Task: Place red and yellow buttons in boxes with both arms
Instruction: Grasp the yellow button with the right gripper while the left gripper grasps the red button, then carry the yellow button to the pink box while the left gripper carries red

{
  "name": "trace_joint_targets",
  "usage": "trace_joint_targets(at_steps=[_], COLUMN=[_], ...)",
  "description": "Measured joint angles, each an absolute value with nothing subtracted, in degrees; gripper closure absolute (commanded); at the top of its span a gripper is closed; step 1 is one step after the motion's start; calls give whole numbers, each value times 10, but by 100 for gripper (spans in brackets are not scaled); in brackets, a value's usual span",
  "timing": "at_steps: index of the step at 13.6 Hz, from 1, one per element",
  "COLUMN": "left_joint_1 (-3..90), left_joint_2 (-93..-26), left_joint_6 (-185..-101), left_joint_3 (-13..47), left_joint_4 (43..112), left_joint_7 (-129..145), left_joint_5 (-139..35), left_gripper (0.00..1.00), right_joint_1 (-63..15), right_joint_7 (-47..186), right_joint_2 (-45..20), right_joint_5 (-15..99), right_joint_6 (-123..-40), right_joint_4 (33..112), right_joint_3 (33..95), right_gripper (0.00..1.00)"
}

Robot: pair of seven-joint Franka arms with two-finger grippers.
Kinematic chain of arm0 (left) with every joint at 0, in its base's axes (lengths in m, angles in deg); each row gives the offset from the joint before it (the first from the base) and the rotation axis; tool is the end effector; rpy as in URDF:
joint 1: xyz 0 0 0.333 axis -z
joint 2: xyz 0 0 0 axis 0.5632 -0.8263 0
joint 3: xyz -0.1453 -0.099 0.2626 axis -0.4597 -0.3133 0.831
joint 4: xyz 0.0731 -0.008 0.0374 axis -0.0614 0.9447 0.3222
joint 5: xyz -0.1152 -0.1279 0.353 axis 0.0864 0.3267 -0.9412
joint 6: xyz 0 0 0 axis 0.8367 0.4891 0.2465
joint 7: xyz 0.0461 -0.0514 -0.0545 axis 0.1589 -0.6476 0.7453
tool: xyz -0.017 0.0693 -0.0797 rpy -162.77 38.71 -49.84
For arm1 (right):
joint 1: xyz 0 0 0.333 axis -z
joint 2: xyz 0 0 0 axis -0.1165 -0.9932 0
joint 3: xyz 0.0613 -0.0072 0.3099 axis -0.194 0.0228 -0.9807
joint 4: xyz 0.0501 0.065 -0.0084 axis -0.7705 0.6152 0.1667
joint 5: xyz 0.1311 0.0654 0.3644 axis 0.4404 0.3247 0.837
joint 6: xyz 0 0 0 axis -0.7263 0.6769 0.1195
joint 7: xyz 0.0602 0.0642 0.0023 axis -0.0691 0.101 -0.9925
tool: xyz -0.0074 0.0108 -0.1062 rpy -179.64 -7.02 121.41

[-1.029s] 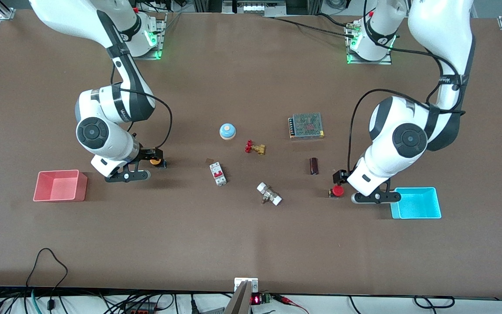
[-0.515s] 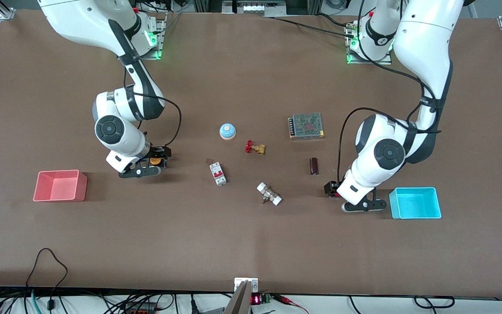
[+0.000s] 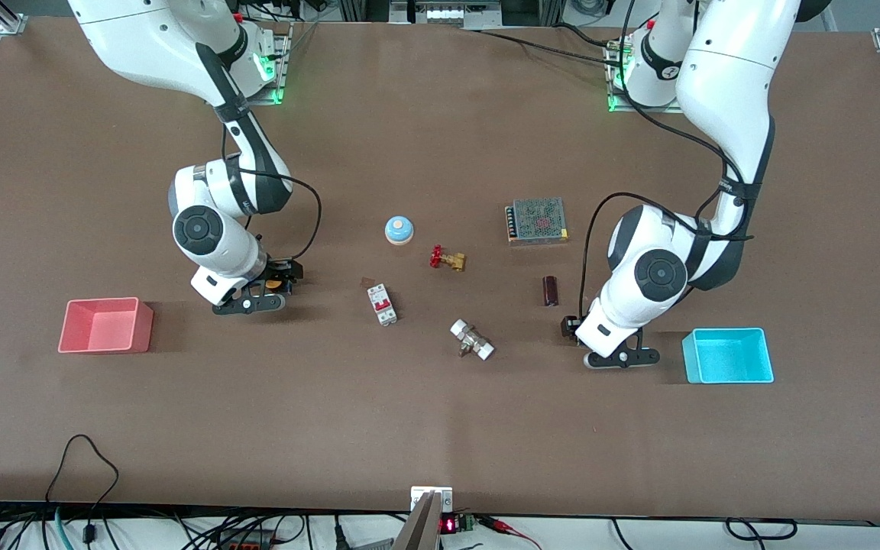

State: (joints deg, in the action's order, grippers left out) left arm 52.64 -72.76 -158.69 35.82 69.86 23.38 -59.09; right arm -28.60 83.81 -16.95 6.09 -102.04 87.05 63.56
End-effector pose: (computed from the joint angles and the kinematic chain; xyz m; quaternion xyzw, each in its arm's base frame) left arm 0.6623 -0.2156 0.2309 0.9989 0.0434 0.0095 0.0117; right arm 0.5785 0.1775 0.2112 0.9968 0.0644 -0.0392 0.0247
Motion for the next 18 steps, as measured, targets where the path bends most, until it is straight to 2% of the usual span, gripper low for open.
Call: trace_joint_targets(at_steps=[1, 2, 3, 5, 7, 9, 14, 16, 18], left_joint_1=[526, 526, 526, 526, 524, 516, 450, 426, 404], left_joint_2=[-728, -728, -728, -728, -727, -723, -697, -693, -692], left_joint_6=[-1587, -1587, -1587, -1587, -1587, -1587, -1563, -1529, -1516], left_joint_3=[358, 359, 359, 360, 363, 370, 372, 372, 372], left_joint_4=[699, 699, 699, 698, 694, 684, 661, 641, 628], left_joint_7=[234, 234, 234, 234, 234, 234, 220, 191, 150], left_joint_5=[-591, -591, -591, -591, -591, -591, -591, -591, -591], left_gripper=[57, 62, 67, 73, 78, 80, 80, 80, 80], right_joint_1=[-286, -286, -286, -286, -286, -286, -285, -281, -265], right_joint_7=[838, 838, 838, 838, 838, 838, 838, 838, 833], right_joint_2=[-170, -172, -174, -178, -179, -179, -172, -154, -130], right_joint_5=[61, 61, 61, 61, 61, 61, 61, 61, 61], right_joint_6=[-1020, -1020, -1020, -1020, -1020, -1020, -1020, -982, -911], right_joint_4=[871, 871, 871, 871, 871, 871, 846, 810, 763], right_joint_3=[636, 636, 636, 636, 636, 636, 638, 652, 687], right_gripper=[18, 33, 39, 42, 57, 65, 70, 70, 70])
